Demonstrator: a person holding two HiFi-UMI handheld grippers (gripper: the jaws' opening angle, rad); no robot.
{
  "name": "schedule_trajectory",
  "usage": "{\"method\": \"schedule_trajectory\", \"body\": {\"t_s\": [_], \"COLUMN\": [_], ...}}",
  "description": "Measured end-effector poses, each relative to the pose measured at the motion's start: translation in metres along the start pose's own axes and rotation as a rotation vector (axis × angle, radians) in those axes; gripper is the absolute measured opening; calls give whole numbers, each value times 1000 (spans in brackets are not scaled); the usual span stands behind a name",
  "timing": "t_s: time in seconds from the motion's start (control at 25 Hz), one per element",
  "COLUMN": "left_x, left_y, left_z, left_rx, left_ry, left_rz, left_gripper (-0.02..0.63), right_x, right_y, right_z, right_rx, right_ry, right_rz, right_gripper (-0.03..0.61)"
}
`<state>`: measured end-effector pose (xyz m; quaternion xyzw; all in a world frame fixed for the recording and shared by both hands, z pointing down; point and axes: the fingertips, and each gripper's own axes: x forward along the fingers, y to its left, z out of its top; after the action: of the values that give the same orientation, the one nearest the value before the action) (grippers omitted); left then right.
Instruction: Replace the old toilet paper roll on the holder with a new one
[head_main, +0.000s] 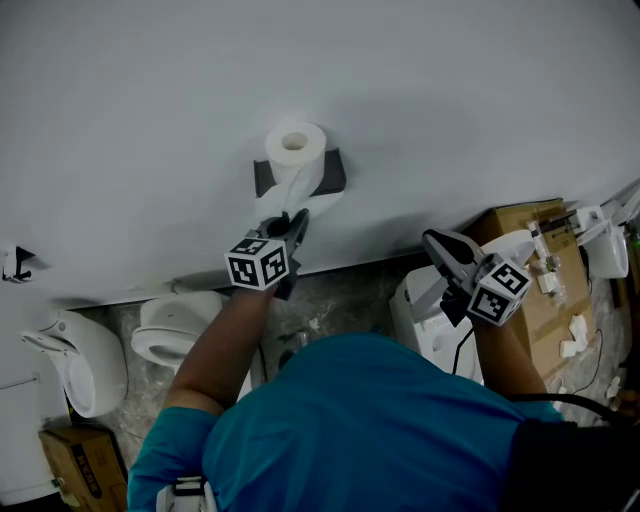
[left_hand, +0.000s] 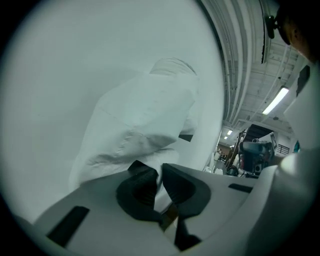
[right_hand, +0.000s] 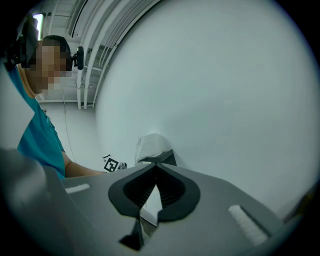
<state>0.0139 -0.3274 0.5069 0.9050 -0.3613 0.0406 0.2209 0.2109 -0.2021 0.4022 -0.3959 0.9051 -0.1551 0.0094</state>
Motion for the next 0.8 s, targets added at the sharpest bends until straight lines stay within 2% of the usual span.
{"method": "schedule_trajectory", "body": {"t_s": [0.12,0.8], "left_x": [1,41], "left_y": [-10,-43], "left_z": [-1,4], "left_rx": [0,29], "left_ry": [-11,11], "left_rz": [-42,-110], "left_gripper": [17,11], "right_x": [0,-15], "right_y": [-1,-16], "right_z": [1,-1], "right_rx": [0,15], "right_ry": [-3,-12], "right_rz": [0,-30], "right_gripper": [2,2]}}
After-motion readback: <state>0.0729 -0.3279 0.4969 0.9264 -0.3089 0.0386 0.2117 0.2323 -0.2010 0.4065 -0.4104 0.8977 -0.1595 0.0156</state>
